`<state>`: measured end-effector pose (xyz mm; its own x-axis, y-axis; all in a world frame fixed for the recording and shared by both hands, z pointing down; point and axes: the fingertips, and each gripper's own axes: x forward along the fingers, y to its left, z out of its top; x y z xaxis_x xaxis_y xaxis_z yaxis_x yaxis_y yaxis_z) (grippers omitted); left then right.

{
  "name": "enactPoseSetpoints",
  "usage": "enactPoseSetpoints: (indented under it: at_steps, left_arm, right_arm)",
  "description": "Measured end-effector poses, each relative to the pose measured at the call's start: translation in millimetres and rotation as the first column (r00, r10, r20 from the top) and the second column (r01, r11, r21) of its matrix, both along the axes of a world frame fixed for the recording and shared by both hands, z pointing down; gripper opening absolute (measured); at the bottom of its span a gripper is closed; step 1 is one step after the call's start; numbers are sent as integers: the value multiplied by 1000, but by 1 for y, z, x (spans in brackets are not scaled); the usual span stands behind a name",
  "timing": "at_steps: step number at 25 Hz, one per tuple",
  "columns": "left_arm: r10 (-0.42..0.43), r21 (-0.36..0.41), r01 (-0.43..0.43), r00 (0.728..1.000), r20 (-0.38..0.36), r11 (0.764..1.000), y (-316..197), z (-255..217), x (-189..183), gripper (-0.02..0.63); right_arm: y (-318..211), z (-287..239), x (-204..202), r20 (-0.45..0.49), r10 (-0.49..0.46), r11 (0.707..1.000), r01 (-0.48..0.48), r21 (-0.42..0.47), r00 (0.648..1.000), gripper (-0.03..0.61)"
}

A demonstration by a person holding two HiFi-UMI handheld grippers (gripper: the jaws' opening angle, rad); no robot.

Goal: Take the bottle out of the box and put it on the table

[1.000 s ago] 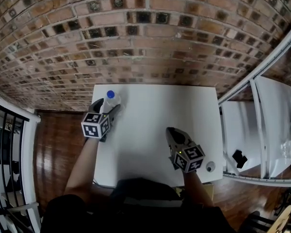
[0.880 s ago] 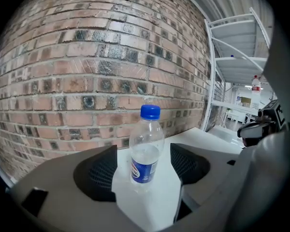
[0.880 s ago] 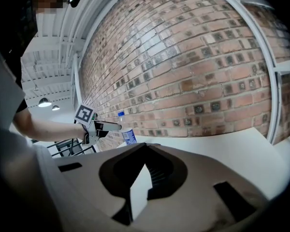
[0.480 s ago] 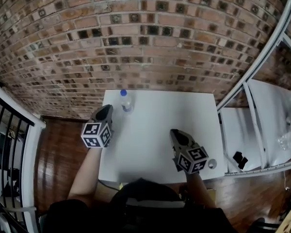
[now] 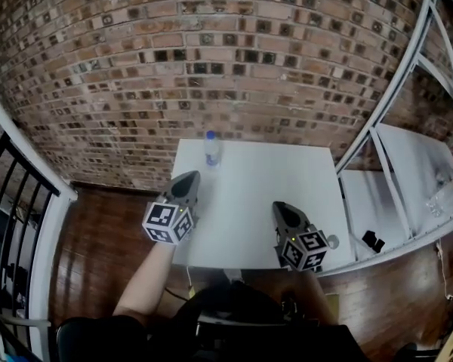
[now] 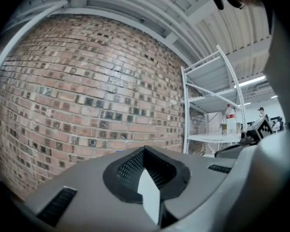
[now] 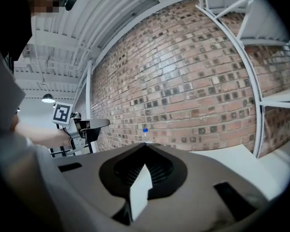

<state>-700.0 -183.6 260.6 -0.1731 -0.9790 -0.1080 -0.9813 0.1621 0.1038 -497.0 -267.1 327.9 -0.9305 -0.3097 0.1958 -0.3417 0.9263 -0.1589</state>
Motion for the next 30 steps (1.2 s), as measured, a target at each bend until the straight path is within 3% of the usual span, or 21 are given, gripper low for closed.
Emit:
enactPoseSetpoints:
  at_steps: [4, 9, 18, 22, 30]
  left_arm:
    - [64, 92, -65, 998, 6, 994, 32, -23, 42, 3]
    - [110, 80, -112, 994, 26, 990, 57, -25, 74, 3]
    - [22, 88, -21, 1000, -11, 996, 88, -5, 92, 3]
    - [25, 102, -23, 1000, -13, 995, 86, 5, 113, 3]
    - [42, 70, -44, 999, 20, 997, 77, 11, 152, 3]
  right_arm:
    - [26, -9, 18, 35, 37, 999, -38, 22, 999, 5]
    - [42, -13, 52, 85, 85, 996, -88, 24, 993, 5]
    - [27, -23, 121, 123, 135, 990, -137, 13, 983, 3]
    - [18, -21, 149, 127, 154, 987, -157, 12, 980, 3]
    - [18, -13, 161, 128, 141, 989, -145, 20, 982, 2]
